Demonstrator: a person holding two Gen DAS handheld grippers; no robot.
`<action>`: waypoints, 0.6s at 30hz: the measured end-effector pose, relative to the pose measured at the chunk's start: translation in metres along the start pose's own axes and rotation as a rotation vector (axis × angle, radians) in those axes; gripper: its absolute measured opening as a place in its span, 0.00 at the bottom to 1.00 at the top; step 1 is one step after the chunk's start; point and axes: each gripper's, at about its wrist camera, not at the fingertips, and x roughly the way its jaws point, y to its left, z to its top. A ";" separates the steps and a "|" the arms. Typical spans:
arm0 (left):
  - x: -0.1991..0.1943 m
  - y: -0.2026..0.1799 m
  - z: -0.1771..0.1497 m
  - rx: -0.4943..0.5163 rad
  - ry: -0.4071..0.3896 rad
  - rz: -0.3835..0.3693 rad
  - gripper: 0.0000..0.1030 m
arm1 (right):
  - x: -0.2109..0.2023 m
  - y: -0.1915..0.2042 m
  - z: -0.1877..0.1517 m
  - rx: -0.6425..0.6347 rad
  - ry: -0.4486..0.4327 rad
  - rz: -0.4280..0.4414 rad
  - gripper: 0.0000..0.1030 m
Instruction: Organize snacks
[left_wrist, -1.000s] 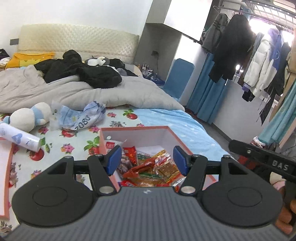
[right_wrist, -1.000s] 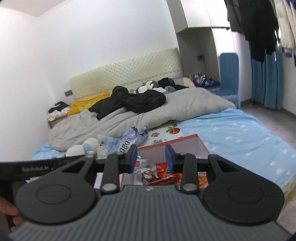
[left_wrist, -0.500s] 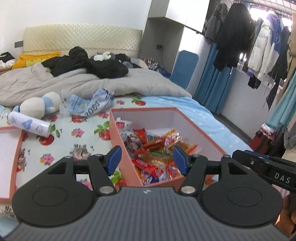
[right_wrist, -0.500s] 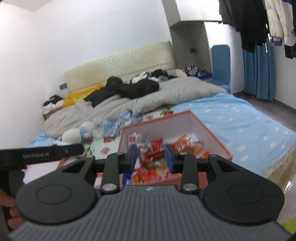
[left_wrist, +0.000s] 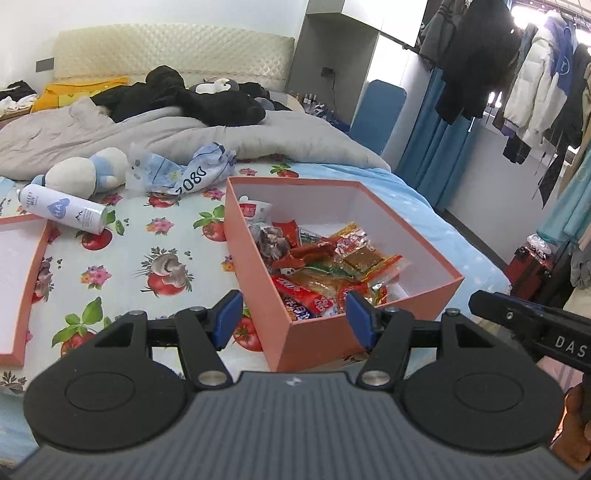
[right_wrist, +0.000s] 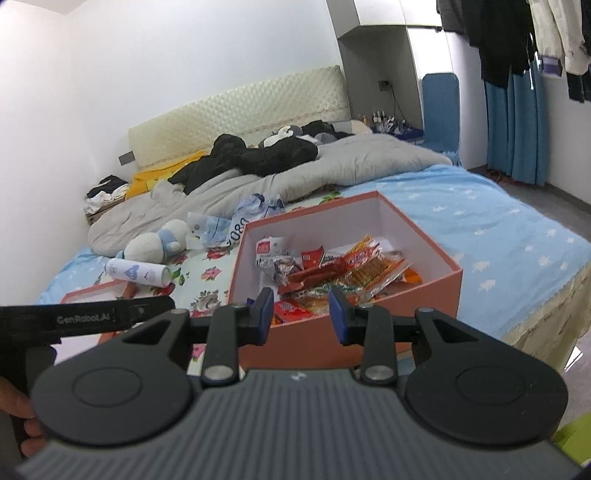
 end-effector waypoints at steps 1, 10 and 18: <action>0.001 0.000 0.000 0.004 0.000 0.001 0.65 | 0.002 0.000 -0.001 0.001 0.004 -0.004 0.36; 0.000 0.001 0.000 0.003 -0.004 0.005 0.65 | 0.004 0.002 -0.005 -0.011 0.005 -0.015 0.36; -0.002 0.002 0.003 0.006 -0.007 0.011 0.65 | 0.002 0.002 -0.003 -0.026 -0.004 -0.018 0.36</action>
